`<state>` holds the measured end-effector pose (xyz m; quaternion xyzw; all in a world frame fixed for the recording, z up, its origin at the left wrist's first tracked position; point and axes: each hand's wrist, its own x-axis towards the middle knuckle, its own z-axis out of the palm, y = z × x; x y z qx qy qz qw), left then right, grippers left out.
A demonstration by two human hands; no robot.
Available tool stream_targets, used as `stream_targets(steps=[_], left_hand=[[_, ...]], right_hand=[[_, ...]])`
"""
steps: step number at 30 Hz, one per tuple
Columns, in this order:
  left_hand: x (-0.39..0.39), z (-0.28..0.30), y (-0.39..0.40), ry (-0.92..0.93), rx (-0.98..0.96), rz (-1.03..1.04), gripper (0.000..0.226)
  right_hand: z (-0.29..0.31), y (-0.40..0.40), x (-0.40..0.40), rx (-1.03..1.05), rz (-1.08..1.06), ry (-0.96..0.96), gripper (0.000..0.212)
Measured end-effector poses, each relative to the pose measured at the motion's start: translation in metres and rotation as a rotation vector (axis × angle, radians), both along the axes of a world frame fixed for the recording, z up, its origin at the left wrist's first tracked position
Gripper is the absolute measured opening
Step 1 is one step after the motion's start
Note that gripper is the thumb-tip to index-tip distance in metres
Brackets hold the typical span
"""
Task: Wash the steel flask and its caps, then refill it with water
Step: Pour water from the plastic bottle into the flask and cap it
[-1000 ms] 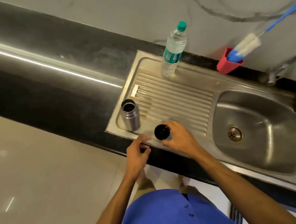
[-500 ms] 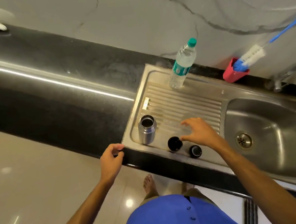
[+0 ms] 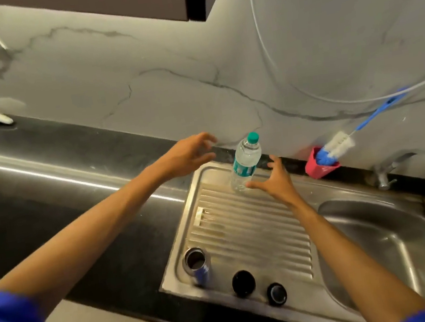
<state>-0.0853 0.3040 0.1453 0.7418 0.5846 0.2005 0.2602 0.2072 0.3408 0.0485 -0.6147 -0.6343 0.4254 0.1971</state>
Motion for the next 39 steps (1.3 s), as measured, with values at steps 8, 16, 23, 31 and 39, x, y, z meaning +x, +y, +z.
stream_targets(steps=[8, 16, 23, 31, 39], left_hand=[[0.088, 0.009, 0.099, 0.432, 0.117, -0.444, 0.05], [0.097, 0.008, 0.113, 0.792, 0.308, -0.555, 0.038], [0.096, 0.011, 0.119, 0.976, 0.317, -0.339, 0.067], [0.086, 0.021, 0.129, 0.266, -0.142, 0.204, 0.066], [0.004, -0.059, 0.063, -0.455, -0.515, 0.146, 0.038]], right_hand=[[-0.015, 0.047, -0.027, 0.13, 0.051, 0.216, 0.093], [-0.018, 0.051, -0.03, 0.149, 0.036, 0.234, 0.069], [-0.017, 0.05, -0.041, 0.161, 0.026, 0.192, 0.071], [-0.028, 0.049, -0.041, 0.193, -0.011, 0.155, 0.075], [-0.035, 0.049, -0.041, 0.175, -0.009, 0.229, 0.08]])
